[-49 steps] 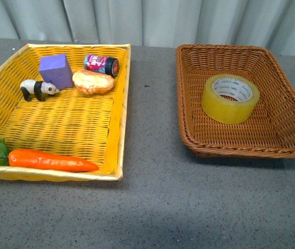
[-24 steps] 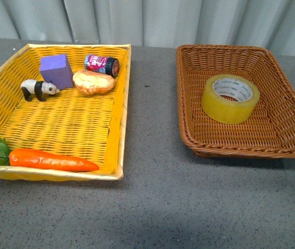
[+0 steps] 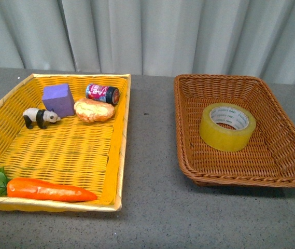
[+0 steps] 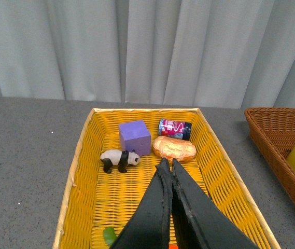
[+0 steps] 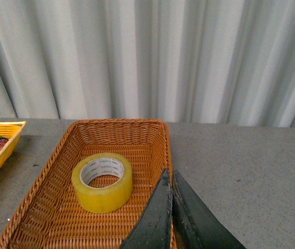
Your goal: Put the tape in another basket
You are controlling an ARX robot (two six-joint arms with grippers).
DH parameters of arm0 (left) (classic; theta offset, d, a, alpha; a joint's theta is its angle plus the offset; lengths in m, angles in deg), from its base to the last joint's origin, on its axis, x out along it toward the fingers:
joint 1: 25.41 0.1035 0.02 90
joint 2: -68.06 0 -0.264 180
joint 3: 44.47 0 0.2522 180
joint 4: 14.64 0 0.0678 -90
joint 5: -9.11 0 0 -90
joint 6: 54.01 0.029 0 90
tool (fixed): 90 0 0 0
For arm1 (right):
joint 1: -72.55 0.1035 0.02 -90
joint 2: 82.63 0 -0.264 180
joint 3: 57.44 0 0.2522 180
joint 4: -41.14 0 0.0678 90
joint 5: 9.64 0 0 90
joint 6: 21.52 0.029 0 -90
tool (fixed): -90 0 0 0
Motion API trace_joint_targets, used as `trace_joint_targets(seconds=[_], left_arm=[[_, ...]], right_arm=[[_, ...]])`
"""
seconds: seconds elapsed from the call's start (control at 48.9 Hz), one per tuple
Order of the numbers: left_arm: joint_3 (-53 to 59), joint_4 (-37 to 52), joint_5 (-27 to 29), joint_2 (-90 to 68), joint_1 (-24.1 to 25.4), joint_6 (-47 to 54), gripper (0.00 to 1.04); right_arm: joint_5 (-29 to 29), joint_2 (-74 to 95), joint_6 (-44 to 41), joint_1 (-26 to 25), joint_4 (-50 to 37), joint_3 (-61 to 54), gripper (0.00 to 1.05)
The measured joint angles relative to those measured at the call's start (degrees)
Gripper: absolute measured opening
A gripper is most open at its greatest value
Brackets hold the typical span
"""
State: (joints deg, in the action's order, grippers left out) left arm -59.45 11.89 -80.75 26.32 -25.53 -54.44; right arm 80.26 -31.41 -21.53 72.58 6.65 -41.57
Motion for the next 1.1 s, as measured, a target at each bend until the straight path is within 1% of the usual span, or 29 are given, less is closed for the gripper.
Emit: trace_joint_targets(seconds=[0.163, 0.388, 0.674, 0.858, 1.104], left_arm=[[0.02, -5.25, -0.02, 5.97, 0.0, 0.0, 0.04], [0.04, -14.19, -0.02, 15.58, 0.0, 0.0, 0.04], [0.07, -22.29, -0.02, 23.96, 0.0, 0.0, 0.04], [0.07, -26.49, -0.02, 28.15, 0.0, -0.02, 0.04], [0.07, -29.94, -0.02, 31.61, 0.0, 0.0, 0.04]], right_arm=[[-0.02, -6.49, 0.02, 0.0, 5.44, -1.07, 0.01], [0.0, -17.81, 0.02, 0.0, 15.52, -1.81, 0.01], [0.02, -28.28, 0.02, 0.0, 25.29, -1.81, 0.01], [0.04, -33.66, 0.0, 0.0, 30.51, -1.81, 0.01], [0.15, -38.14, 0.02, 0.0, 34.97, -1.81, 0.01]])
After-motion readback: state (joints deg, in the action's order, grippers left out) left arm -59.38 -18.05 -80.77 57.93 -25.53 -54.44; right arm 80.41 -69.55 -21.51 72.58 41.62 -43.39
